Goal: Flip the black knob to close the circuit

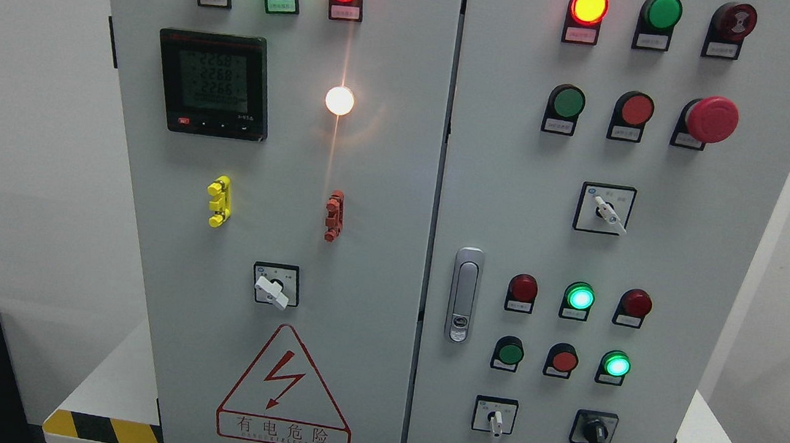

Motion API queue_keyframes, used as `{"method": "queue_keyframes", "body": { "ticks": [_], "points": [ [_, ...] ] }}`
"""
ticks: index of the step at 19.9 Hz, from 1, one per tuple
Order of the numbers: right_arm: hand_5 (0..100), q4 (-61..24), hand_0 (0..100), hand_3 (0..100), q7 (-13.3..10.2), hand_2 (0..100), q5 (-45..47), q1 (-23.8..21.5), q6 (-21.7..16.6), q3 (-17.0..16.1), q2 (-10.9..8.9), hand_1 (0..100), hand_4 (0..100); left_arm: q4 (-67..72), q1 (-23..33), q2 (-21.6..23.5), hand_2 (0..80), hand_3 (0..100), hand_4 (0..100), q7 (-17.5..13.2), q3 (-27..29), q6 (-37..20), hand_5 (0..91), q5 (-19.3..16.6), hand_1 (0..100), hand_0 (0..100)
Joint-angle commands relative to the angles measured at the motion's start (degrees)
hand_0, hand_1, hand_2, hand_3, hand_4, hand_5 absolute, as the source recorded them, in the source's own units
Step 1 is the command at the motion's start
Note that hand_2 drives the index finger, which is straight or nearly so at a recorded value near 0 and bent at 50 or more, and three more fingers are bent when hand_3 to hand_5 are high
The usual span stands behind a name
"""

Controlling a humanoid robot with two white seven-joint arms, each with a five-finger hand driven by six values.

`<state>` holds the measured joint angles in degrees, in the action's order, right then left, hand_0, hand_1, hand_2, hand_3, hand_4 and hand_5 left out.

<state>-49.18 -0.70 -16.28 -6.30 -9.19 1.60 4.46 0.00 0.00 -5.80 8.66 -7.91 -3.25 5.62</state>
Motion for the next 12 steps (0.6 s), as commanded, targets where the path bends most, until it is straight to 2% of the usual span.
{"method": "queue_keyframes", "body": {
  "ticks": [1, 3, 8, 10, 12],
  "points": [
    [57, -18.3, 0, 76, -0.3, 56, -10.7, 0.0, 0.0, -3.8, 0.11, 6, 66, -1.7, 1.3, 0.0, 0.0, 0, 0, 0.0, 0.0, 0.0, 0.0, 0.0, 56, 12],
    [60, -21.6, 0, 78, -0.8, 57, -14.8, 0.0, 0.0, -4.9, 0.46, 7, 68, -1.7, 1.3, 0.0, 0.0, 0, 0, 0.0, 0.0, 0.0, 0.0, 0.0, 56, 12],
    [71, -28.2, 0, 84, -5.2, 64, -26.0, 0.0, 0.2, -6.6, 1.77, 6, 73, -1.7, 1.3, 0.0, 0.0, 0, 0, 0.0, 0.0, 0.0, 0.0, 0.0, 56, 12],
    [78, -29.7, 0, 90, -6.8, 69, -29.9, 0.0, 0.5, -7.4, 1.86, 5, 78, -1.7, 1.3, 0.0, 0.0, 0, 0, 0.0, 0.0, 0.0, 0.0, 0.0, 56, 12],
    [81, -31.8, 0, 93, -7.6, 73, -33.0, 0.0, 1.2, -7.8, 2.21, 3, 80, -1.7, 1.3, 0.0, 0.0, 0, 0, 0.0, 0.0, 0.0, 0.0, 0.0, 56, 12]
  ]
}}
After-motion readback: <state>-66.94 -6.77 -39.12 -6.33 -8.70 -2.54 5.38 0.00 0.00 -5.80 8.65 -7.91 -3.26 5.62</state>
